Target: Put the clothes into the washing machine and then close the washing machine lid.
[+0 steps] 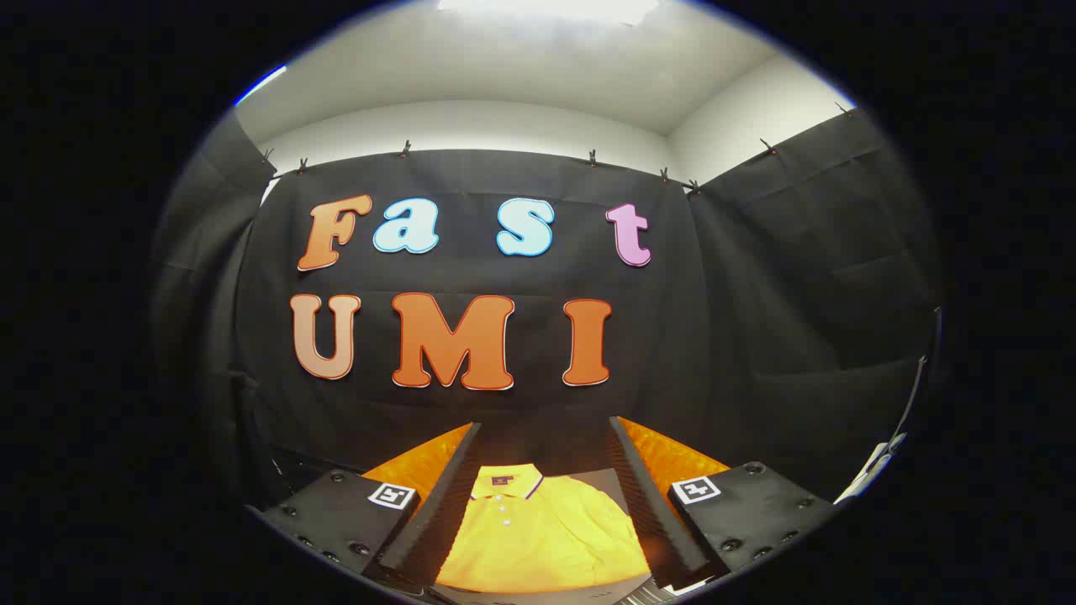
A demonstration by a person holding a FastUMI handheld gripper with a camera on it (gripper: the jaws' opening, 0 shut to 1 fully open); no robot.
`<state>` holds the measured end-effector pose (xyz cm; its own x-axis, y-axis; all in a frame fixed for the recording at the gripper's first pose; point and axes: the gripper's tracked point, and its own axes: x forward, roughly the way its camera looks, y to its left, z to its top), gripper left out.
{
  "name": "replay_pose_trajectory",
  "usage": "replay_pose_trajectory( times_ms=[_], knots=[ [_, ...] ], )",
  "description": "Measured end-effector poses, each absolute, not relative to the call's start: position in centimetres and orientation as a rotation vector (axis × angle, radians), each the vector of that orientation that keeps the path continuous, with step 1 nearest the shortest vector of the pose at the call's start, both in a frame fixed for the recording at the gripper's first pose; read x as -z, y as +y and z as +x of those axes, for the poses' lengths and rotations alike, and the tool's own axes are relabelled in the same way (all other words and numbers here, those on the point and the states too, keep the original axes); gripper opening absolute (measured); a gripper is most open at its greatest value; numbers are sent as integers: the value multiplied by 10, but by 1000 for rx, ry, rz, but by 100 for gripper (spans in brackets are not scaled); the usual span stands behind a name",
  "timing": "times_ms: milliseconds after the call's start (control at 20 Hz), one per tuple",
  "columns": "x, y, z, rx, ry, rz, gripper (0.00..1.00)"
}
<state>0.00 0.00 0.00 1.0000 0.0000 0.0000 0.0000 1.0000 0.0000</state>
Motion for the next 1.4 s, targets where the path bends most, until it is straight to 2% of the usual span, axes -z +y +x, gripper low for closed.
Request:
replay_pose_trajectory(
  times_ms=[900,1400],
  knots=[
    [4,-13,-6,-3,17,17,95],
    [29,-8,19,1,72,-31,95]
  ],
)
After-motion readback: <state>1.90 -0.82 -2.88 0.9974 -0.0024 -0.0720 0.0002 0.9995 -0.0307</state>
